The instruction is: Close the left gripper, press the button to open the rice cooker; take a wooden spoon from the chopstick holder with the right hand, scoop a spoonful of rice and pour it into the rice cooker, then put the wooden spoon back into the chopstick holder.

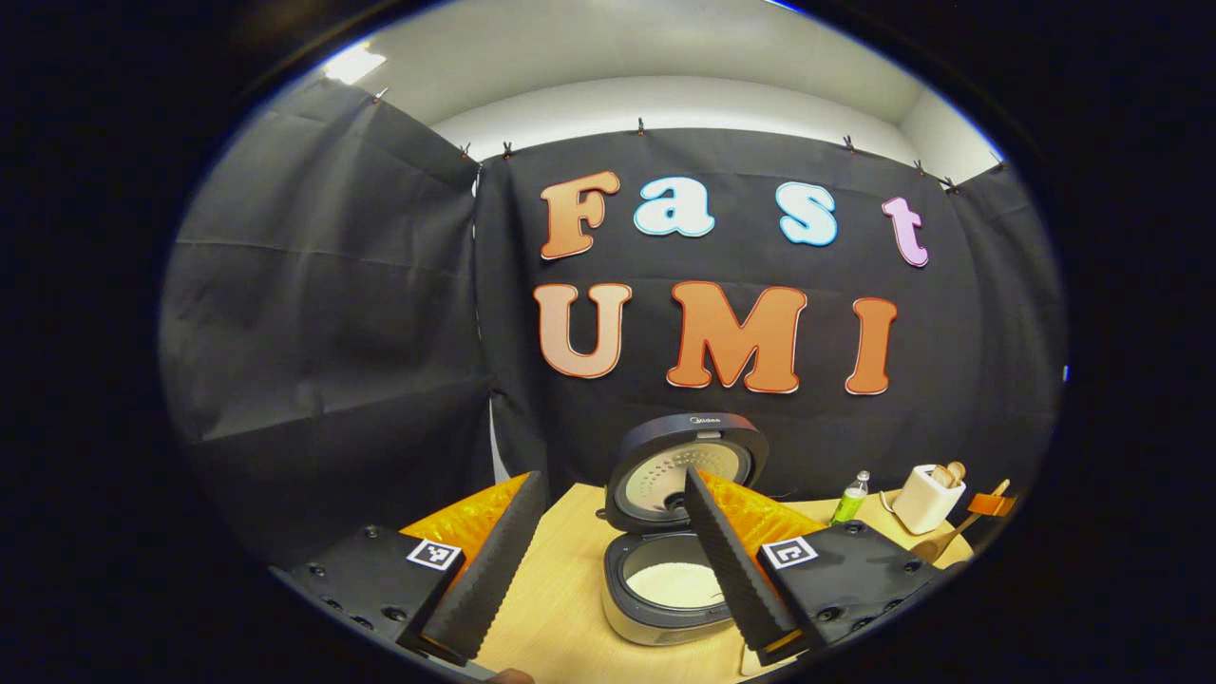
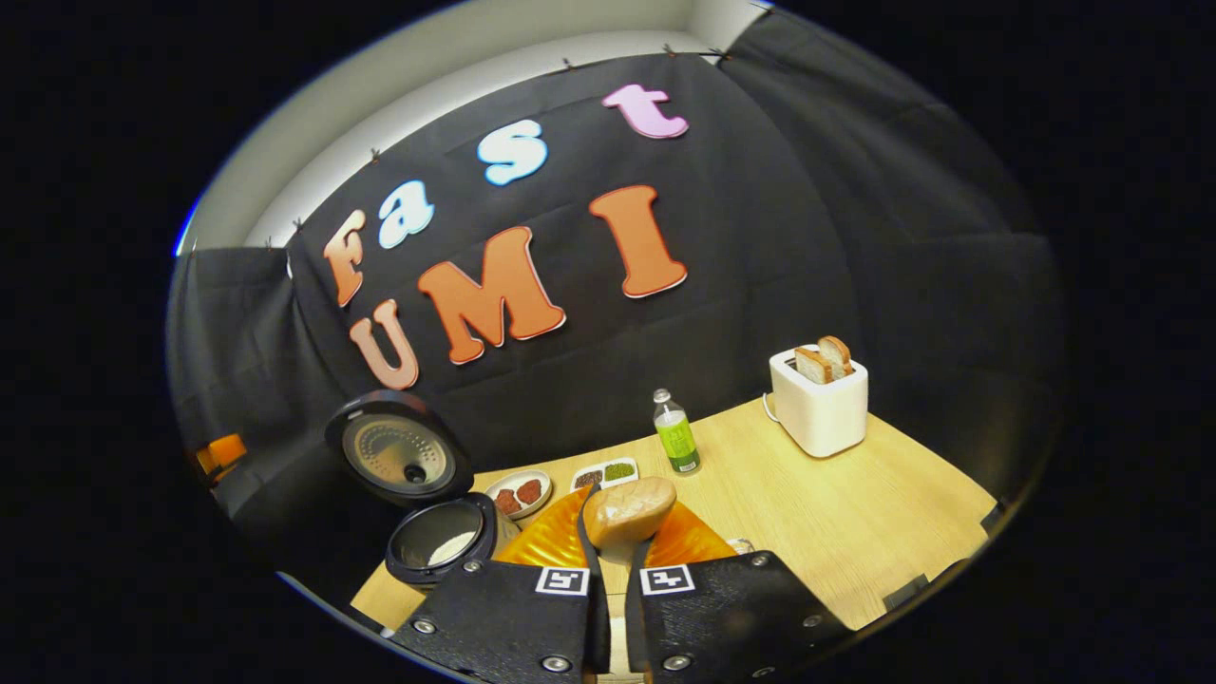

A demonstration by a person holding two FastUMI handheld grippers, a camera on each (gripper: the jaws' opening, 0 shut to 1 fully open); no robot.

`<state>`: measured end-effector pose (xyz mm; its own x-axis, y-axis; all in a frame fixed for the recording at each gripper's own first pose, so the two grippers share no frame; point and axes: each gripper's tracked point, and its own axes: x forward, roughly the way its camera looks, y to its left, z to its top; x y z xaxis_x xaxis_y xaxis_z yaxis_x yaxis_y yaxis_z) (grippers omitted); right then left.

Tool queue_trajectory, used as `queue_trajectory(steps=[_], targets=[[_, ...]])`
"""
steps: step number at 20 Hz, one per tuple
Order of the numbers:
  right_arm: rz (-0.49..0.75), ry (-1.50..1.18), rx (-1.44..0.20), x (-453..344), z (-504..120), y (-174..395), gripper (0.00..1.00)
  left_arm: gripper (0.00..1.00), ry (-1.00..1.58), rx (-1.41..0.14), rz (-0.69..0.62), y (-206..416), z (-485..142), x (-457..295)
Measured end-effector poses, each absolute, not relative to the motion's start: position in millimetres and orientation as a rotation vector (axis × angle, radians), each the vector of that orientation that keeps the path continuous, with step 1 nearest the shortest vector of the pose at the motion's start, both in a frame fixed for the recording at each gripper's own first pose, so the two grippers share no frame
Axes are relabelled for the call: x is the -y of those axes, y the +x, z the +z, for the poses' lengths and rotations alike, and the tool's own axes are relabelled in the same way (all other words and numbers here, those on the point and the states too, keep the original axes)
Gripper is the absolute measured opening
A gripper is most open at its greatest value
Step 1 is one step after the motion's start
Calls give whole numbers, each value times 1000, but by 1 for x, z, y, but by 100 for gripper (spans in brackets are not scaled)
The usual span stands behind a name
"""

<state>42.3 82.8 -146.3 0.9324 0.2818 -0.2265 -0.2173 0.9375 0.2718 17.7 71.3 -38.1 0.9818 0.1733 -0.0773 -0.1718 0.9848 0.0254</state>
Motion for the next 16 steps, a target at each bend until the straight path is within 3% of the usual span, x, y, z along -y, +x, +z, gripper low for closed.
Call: queue_trajectory(steps=[6,16], targets=[[246,87,-314,-137,-194,13,5,96,37,-102,103,31,-46,-100],[150,-171,-447,-147,-281,4,6,96,63,-101,89,43,-52,-130]])
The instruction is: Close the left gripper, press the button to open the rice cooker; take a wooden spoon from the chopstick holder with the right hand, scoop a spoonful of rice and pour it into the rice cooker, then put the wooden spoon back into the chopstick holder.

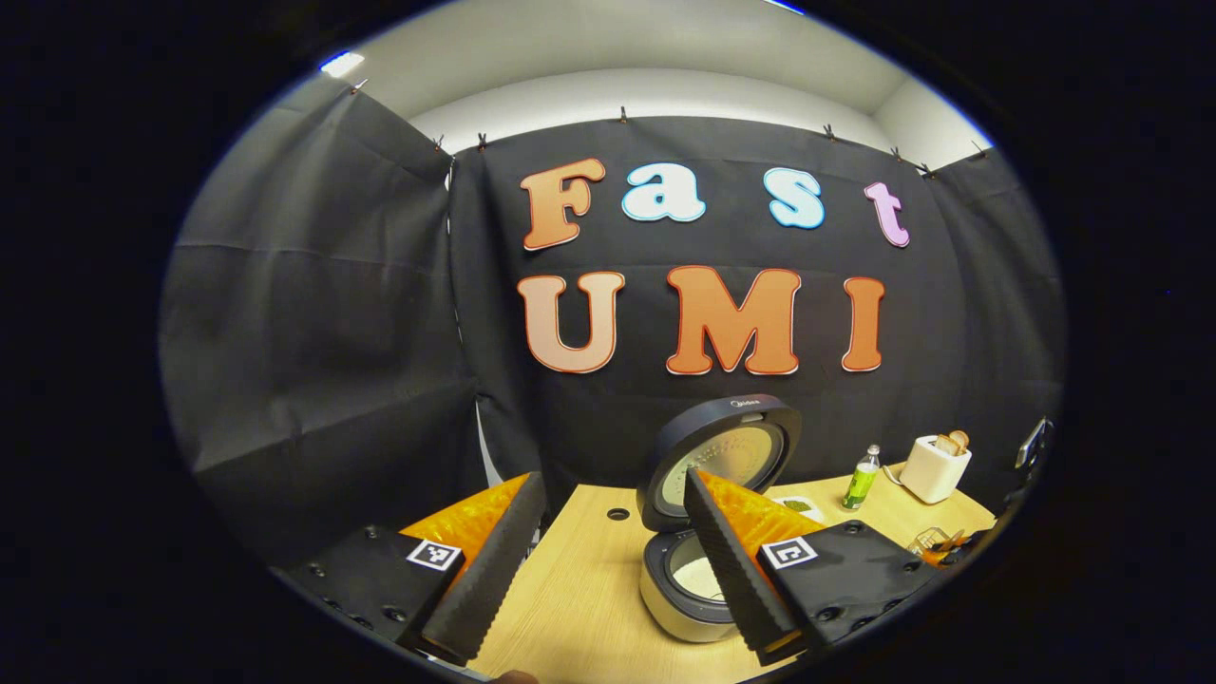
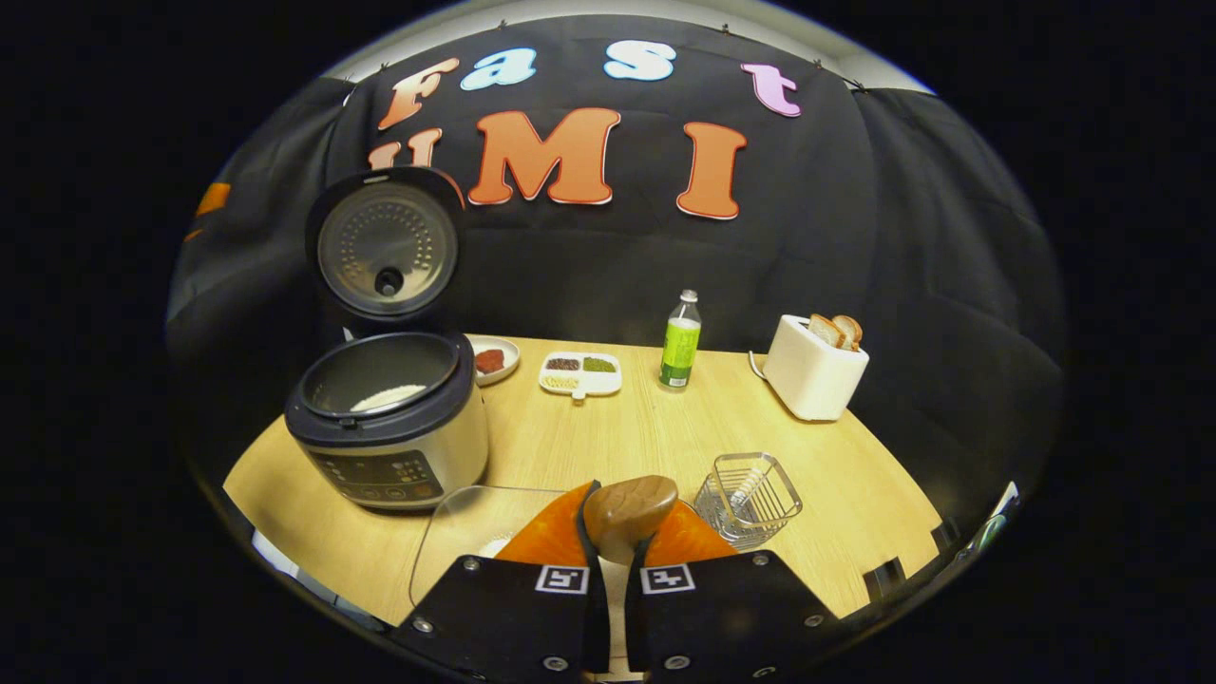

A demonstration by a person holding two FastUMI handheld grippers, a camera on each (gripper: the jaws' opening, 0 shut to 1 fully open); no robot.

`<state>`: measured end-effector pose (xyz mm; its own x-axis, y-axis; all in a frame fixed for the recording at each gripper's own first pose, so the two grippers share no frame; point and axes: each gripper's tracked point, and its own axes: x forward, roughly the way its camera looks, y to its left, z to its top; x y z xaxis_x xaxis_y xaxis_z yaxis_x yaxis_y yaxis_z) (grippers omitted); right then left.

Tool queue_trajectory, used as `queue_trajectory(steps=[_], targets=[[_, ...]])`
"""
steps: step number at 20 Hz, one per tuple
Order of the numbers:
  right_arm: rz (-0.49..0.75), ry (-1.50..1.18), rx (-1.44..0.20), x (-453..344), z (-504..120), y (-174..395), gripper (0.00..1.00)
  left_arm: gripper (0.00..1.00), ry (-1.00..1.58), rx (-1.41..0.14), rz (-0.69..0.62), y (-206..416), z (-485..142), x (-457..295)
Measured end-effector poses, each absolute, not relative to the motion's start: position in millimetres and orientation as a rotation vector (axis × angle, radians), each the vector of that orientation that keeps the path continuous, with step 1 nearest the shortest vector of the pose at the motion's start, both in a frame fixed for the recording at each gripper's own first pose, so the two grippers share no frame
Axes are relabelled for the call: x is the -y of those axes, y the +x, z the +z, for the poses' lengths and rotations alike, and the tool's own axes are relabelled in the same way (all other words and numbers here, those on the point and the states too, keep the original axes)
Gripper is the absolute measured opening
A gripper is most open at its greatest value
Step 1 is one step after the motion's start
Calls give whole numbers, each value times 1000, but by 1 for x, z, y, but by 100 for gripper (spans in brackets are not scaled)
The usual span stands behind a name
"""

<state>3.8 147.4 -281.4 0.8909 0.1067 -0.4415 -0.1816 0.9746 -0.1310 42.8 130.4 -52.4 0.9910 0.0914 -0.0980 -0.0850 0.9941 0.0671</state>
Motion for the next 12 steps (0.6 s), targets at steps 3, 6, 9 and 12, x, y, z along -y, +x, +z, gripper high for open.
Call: queue_trajectory(steps=[3,6,9,12], targets=[[98,-172,-517,-142,-302,-2,6,96,56,-109,80,45,-56,-133],[-27,-89,-547,-129,-301,-9,5,96,53,-115,77,47,-60,-135],[-160,36,-581,-120,-302,-19,6,96,37,-126,79,49,-63,-137],[-153,97,-629,-139,-305,-23,6,96,34,-130,83,50,-66,-139]])
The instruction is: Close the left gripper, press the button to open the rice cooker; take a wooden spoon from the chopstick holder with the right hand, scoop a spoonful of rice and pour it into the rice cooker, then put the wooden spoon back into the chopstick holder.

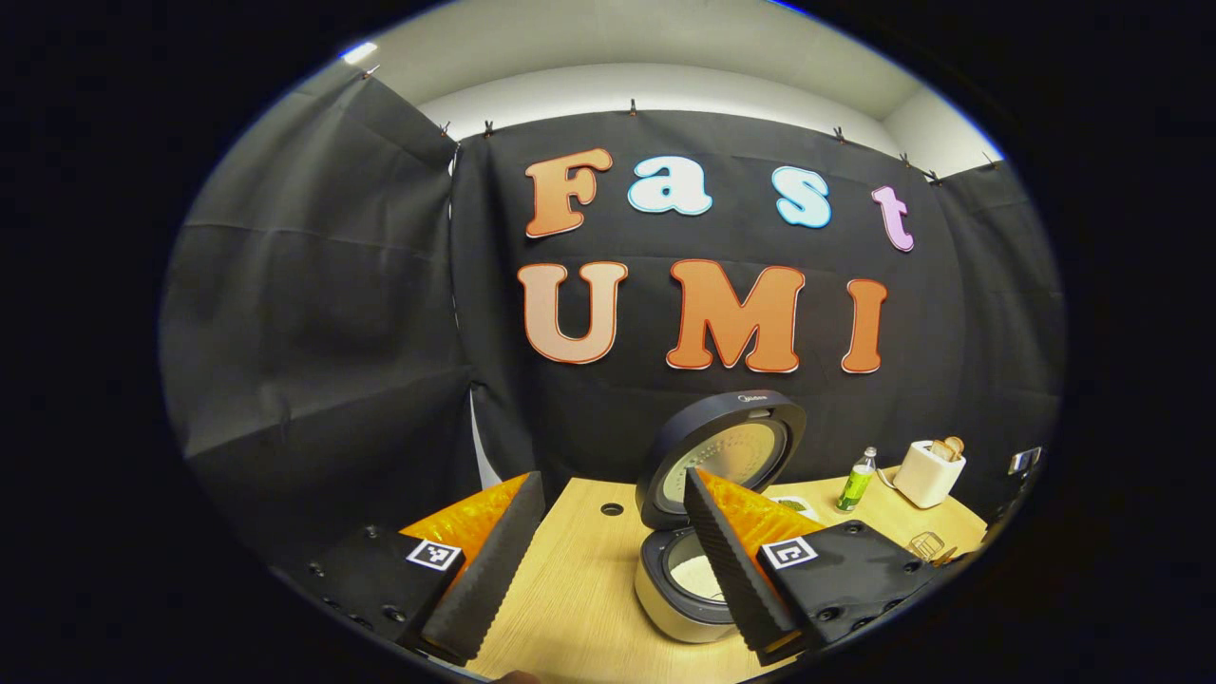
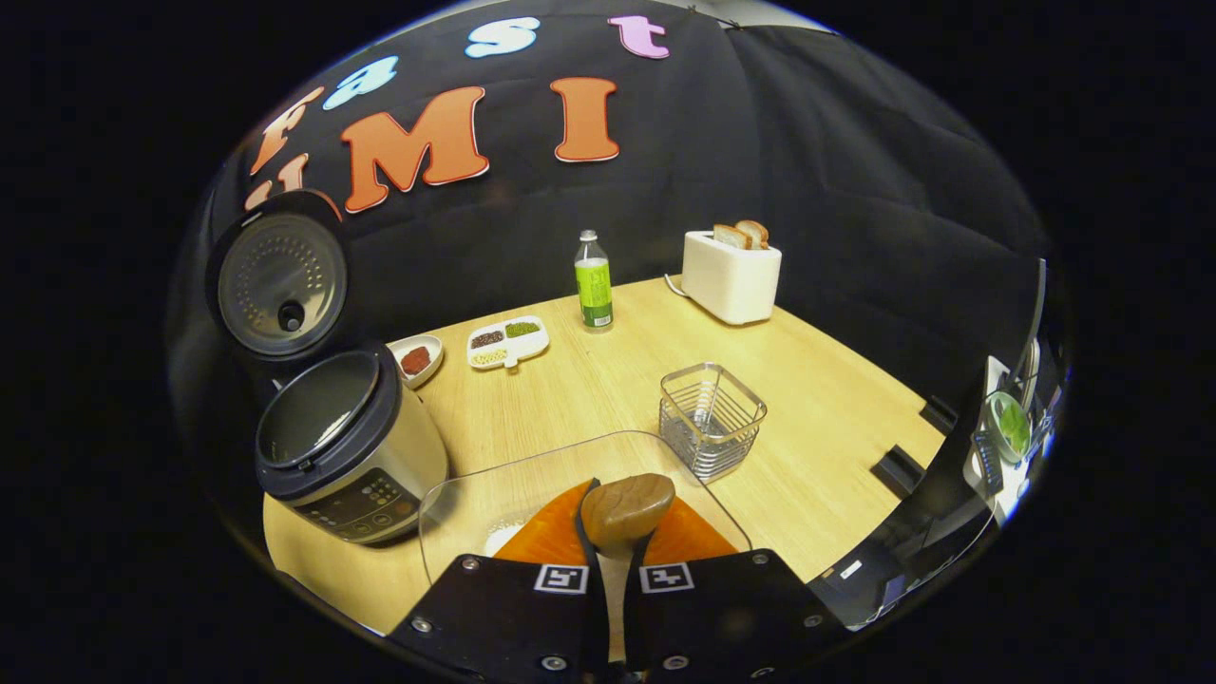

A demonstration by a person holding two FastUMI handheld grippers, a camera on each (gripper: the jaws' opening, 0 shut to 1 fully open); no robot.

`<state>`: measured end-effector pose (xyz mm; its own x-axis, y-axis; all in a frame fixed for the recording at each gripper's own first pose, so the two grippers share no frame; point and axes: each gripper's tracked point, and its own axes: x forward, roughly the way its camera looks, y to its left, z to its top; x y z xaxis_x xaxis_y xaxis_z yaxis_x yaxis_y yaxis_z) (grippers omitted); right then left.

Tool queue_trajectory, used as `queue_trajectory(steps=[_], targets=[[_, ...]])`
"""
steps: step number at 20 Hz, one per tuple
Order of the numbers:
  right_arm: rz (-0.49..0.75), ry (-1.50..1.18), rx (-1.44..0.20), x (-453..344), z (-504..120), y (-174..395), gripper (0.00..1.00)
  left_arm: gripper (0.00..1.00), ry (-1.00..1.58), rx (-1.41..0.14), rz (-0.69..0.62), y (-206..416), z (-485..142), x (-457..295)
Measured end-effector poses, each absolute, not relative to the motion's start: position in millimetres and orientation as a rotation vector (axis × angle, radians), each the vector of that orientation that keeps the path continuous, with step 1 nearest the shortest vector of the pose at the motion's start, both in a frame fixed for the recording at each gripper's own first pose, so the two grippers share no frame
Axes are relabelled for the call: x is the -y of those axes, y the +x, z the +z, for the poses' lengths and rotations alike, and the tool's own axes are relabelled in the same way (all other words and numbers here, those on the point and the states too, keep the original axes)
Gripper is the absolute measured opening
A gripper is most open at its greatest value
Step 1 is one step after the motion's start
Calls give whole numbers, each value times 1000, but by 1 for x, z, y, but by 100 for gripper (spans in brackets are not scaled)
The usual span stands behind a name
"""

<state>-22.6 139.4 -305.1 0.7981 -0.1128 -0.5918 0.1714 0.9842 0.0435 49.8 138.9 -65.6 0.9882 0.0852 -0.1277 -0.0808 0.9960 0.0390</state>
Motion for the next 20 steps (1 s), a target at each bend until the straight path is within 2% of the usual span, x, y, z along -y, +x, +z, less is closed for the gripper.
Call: queue_trajectory(steps=[1,2,8,20], targets=[[-148,126,-652,-146,-310,-24,6,99,34,-132,87,50,-66,-140],[-154,157,-652,-150,-304,-26,6,96,33,-132,91,50,-68,-141],[-192,253,-652,-158,-305,-22,6,96,25,-137,111,48,-71,-151],[-183,454,-661,-199,-317,-4,6,96,21,-169,177,41,-80,-182]])
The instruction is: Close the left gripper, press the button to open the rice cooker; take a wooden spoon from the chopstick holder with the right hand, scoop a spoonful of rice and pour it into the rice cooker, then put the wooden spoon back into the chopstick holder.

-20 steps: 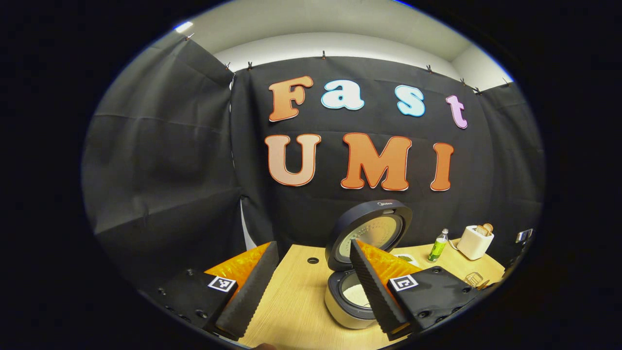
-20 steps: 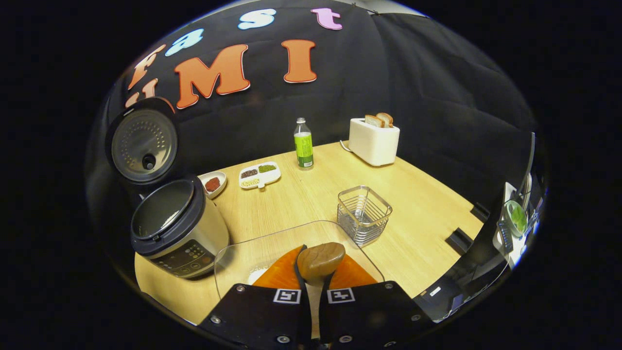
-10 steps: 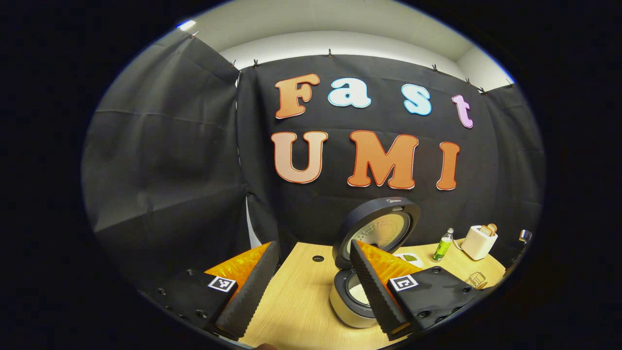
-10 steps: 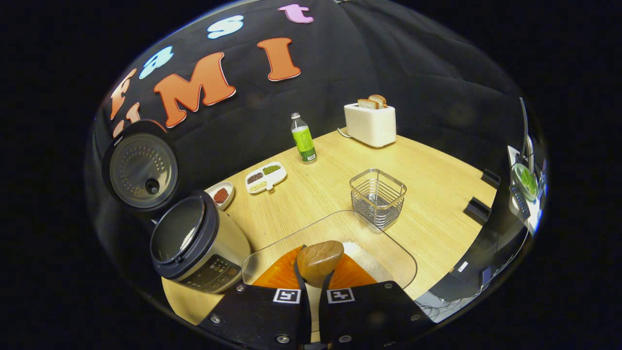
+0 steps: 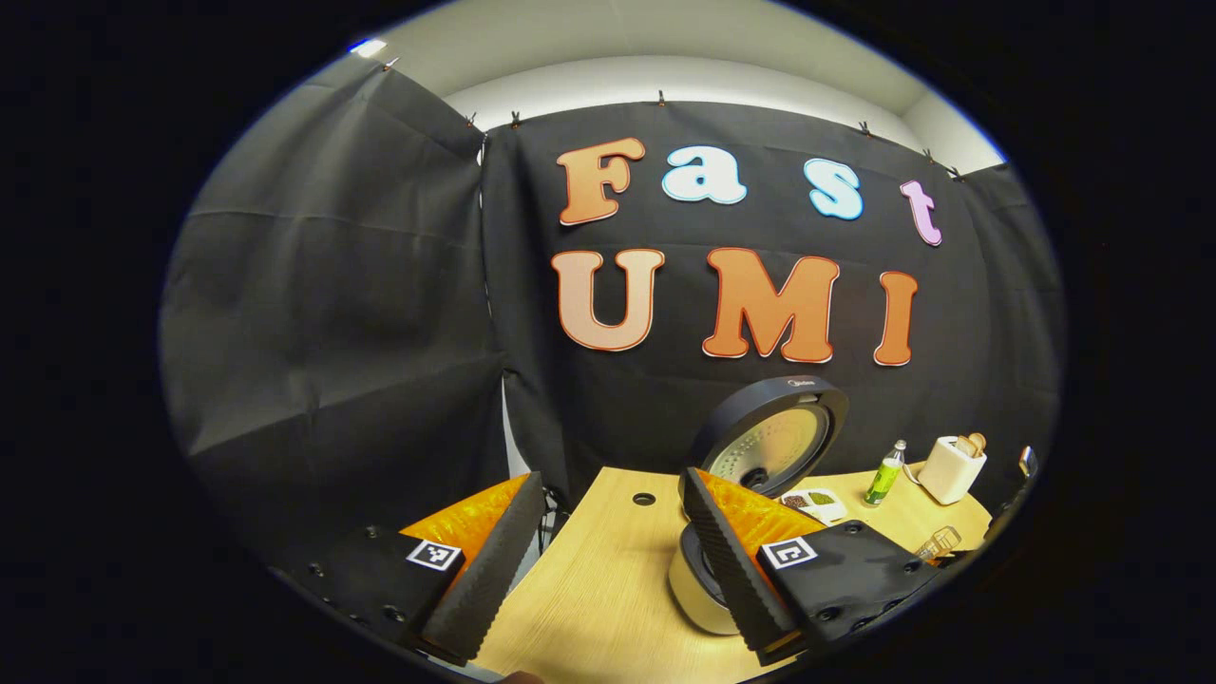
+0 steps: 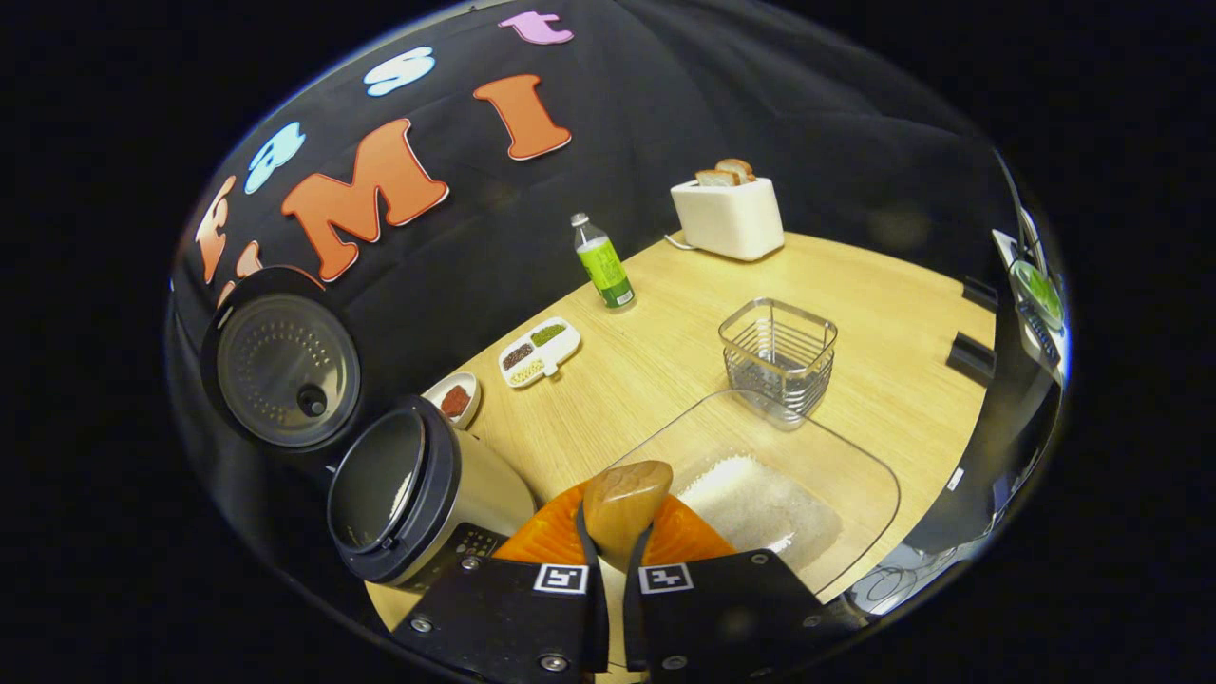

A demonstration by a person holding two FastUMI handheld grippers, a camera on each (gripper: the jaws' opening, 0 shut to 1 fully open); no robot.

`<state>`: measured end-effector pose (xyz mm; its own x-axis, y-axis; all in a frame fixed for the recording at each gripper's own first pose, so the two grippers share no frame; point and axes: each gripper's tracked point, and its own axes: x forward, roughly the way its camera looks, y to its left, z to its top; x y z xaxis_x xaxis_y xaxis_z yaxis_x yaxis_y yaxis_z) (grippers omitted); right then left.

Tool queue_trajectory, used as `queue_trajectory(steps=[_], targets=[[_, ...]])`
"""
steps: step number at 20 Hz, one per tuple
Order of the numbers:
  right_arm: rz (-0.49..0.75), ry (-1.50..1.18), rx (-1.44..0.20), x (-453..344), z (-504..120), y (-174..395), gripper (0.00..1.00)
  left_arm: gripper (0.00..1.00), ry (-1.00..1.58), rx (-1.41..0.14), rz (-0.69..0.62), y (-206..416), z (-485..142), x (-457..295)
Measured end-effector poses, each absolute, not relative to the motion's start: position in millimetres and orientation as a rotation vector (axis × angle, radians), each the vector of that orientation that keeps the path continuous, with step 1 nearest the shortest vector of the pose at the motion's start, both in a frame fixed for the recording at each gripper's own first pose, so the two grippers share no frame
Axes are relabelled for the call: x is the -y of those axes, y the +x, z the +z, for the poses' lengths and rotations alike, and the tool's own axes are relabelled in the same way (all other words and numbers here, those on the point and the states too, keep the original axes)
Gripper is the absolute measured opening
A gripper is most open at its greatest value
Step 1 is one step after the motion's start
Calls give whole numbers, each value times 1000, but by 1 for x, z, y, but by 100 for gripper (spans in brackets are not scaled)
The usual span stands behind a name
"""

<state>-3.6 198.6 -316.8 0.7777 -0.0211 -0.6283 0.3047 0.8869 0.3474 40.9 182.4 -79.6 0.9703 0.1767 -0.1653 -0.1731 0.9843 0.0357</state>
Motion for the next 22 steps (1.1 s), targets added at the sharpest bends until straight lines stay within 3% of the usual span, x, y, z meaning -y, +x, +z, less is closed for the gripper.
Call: queue_trajectory(steps=[9,22], targets=[[-143,779,-678,-186,-329,-1,6,96,11,-176,186,45,-82,-183],[-76,1047,-537,-158,-277,9,5,96,2,-158,134,53,-77,-159]])
